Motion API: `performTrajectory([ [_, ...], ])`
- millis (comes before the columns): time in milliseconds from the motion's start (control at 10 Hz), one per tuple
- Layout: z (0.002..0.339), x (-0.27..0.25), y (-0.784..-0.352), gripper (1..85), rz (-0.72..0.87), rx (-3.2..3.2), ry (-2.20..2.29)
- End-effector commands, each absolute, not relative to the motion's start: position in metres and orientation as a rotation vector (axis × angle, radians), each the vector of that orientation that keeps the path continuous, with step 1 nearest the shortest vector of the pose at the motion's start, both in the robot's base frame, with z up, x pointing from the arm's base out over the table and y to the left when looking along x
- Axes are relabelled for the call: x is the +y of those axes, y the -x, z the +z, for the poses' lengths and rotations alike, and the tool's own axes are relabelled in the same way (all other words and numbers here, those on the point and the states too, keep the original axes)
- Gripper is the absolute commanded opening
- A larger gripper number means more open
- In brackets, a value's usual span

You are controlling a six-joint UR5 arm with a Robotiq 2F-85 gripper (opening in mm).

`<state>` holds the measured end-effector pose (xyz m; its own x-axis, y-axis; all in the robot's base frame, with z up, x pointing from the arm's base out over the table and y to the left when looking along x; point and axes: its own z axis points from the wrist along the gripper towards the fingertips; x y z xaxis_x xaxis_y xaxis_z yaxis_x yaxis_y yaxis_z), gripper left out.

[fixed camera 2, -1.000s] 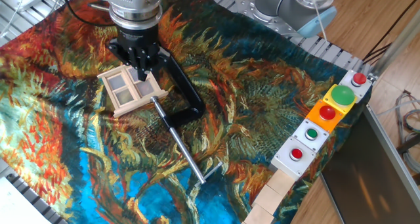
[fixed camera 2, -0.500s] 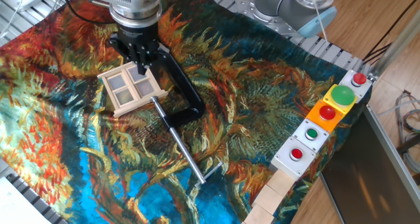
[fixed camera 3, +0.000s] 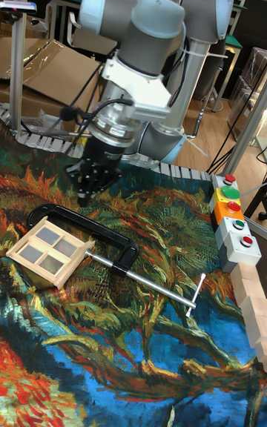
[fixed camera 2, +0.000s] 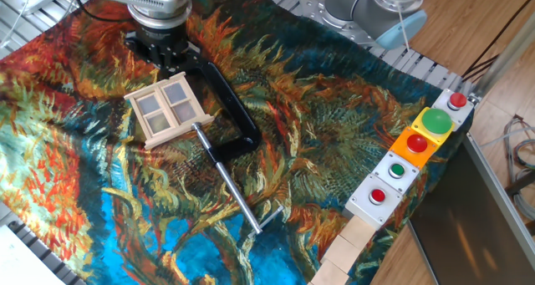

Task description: Open a sliding window

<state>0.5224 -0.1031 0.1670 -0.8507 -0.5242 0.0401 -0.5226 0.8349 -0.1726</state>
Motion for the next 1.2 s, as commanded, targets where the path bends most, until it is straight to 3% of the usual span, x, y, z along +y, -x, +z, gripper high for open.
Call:
performTrajectory([
  [0, 0.165, -0.116, -0.521, 1.3, -0.298, 2.986, 0.904],
  [500, 0.115, -0.127, -0.538, 1.3, -0.241, 2.981, 0.967],
  [900, 0.115, -0.127, -0.537, 1.3, -0.244, 2.964, 0.985],
  [1100, 0.094, -0.109, -0.548, 1.3, -0.212, 2.98, 0.921],
])
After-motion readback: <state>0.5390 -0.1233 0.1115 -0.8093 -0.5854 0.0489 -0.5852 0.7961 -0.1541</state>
